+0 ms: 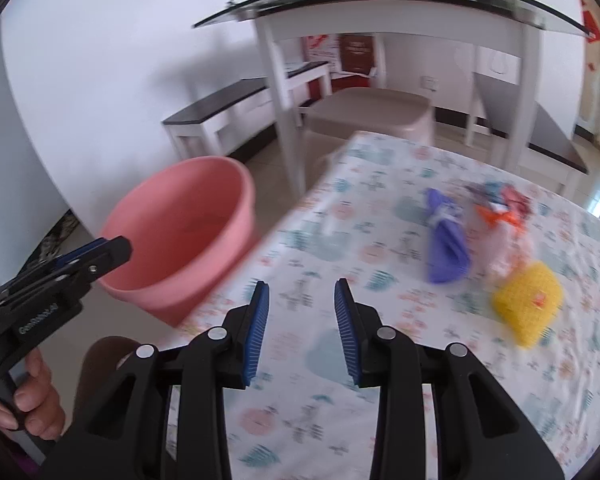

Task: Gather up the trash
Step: 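Grasp the purple glove with the left tool while the right tool grasps the yellow foam net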

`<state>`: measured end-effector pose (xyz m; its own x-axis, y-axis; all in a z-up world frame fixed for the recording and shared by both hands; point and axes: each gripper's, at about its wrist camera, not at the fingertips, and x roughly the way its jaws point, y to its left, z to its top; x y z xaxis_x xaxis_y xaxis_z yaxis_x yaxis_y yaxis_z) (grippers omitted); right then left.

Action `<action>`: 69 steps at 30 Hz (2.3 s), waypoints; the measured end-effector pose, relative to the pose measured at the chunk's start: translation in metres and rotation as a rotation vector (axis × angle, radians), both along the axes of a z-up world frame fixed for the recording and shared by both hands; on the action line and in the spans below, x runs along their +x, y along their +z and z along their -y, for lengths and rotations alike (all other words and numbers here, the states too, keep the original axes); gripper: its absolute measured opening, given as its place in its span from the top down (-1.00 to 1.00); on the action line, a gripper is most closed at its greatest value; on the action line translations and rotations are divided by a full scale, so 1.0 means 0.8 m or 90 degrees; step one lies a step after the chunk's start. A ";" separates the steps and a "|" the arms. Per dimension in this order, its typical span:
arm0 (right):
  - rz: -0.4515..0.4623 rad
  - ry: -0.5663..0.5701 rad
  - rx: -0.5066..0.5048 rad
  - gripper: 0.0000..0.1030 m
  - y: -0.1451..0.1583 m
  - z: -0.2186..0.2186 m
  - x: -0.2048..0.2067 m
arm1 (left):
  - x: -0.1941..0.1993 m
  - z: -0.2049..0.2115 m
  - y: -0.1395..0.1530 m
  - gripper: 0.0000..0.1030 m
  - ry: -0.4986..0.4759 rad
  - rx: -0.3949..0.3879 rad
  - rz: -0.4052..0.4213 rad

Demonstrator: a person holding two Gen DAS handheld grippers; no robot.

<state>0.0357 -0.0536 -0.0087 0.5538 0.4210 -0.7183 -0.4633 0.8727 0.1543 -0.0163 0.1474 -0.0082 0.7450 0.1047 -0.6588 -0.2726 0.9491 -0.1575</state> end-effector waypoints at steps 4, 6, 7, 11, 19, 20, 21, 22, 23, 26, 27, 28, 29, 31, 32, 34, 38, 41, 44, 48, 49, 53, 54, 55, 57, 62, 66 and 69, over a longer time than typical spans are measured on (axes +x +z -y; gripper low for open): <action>-0.006 -0.040 -0.004 0.33 -0.006 0.031 0.005 | 0.007 0.023 -0.002 0.29 -0.022 0.004 -0.008; -0.012 -0.056 0.000 0.33 -0.009 0.047 0.007 | 0.011 0.032 -0.005 0.29 -0.032 0.002 -0.012; -0.013 -0.066 0.001 0.33 -0.010 0.056 0.008 | 0.013 0.037 -0.006 0.29 -0.037 0.001 -0.013; -0.015 -0.102 0.002 0.33 -0.015 0.089 0.010 | 0.022 0.056 -0.007 0.29 -0.061 -0.002 -0.012; -0.012 -0.184 0.005 0.33 -0.023 0.145 0.023 | 0.050 0.111 -0.009 0.29 -0.144 0.005 -0.014; -0.012 -0.192 0.004 0.33 -0.024 0.151 0.025 | 0.054 0.119 -0.008 0.29 -0.155 0.009 -0.013; -0.011 -0.196 0.003 0.33 -0.024 0.155 0.026 | 0.058 0.125 -0.008 0.29 -0.162 0.010 -0.012; -0.010 -0.202 0.001 0.33 -0.025 0.161 0.027 | 0.062 0.132 -0.008 0.29 -0.171 0.011 -0.012; -0.008 -0.208 0.001 0.33 -0.026 0.166 0.028 | 0.068 0.138 -0.008 0.29 -0.179 0.010 -0.012; -0.009 -0.224 0.003 0.33 -0.029 0.179 0.029 | 0.089 0.158 -0.012 0.29 -0.200 -0.004 -0.020; -0.011 -0.226 0.004 0.33 -0.030 0.182 0.030 | 0.095 0.162 -0.013 0.29 -0.205 -0.009 -0.024; -0.014 -0.231 0.005 0.33 -0.033 0.187 0.031 | 0.102 0.168 -0.014 0.29 -0.212 -0.014 -0.030; -0.016 -0.234 0.006 0.33 -0.035 0.190 0.032 | 0.109 0.174 -0.016 0.29 -0.217 -0.019 -0.035; -0.020 -0.238 0.005 0.33 -0.036 0.196 0.033 | 0.126 0.188 -0.020 0.29 -0.233 -0.025 -0.046; -0.021 -0.240 0.006 0.33 -0.036 0.200 0.033 | 0.133 0.196 -0.023 0.29 -0.239 -0.025 -0.049; -0.017 -0.243 0.008 0.33 -0.035 0.205 0.031 | 0.148 0.210 -0.029 0.29 -0.246 -0.015 -0.057; -0.009 -0.246 0.008 0.33 -0.031 0.214 0.028 | 0.176 0.233 -0.046 0.29 -0.250 0.009 -0.070; -0.012 -0.246 0.011 0.33 -0.031 0.218 0.027 | 0.193 0.238 -0.057 0.29 -0.244 0.012 -0.087; -0.016 -0.243 0.010 0.33 -0.035 0.220 0.027 | 0.206 0.241 -0.066 0.29 -0.232 0.005 -0.097; -0.025 -0.243 0.010 0.33 -0.039 0.222 0.031 | 0.217 0.249 -0.075 0.29 -0.233 0.019 -0.100; -0.028 -0.244 0.012 0.33 -0.040 0.223 0.032 | 0.218 0.252 -0.077 0.29 -0.232 0.027 -0.101; -0.038 -0.243 0.027 0.33 -0.042 0.226 0.037 | 0.218 0.253 -0.081 0.47 -0.231 0.057 -0.094; -0.037 -0.242 0.029 0.33 -0.042 0.226 0.038 | 0.217 0.252 -0.080 0.60 -0.233 0.054 -0.090; -0.036 -0.239 0.033 0.33 -0.041 0.226 0.040 | 0.214 0.250 -0.077 0.71 -0.232 0.053 -0.084; -0.034 -0.233 0.046 0.33 -0.039 0.224 0.044 | 0.209 0.245 -0.072 0.78 -0.229 0.054 -0.074; -0.036 -0.232 0.048 0.33 -0.039 0.219 0.055 | 0.198 0.231 -0.065 0.82 -0.226 0.023 -0.062; -0.037 -0.226 0.043 0.33 -0.039 0.216 0.063 | 0.191 0.224 -0.057 0.83 -0.222 0.011 -0.050; -0.054 -0.233 0.036 0.33 -0.046 0.216 0.075 | 0.184 0.216 -0.050 0.83 -0.221 0.004 -0.044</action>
<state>0.0957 -0.2261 -0.0457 0.6145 0.2459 -0.7496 -0.1052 0.9672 0.2311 0.1313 -0.0255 -0.0480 0.6905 -0.1427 -0.7091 0.0561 0.9880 -0.1441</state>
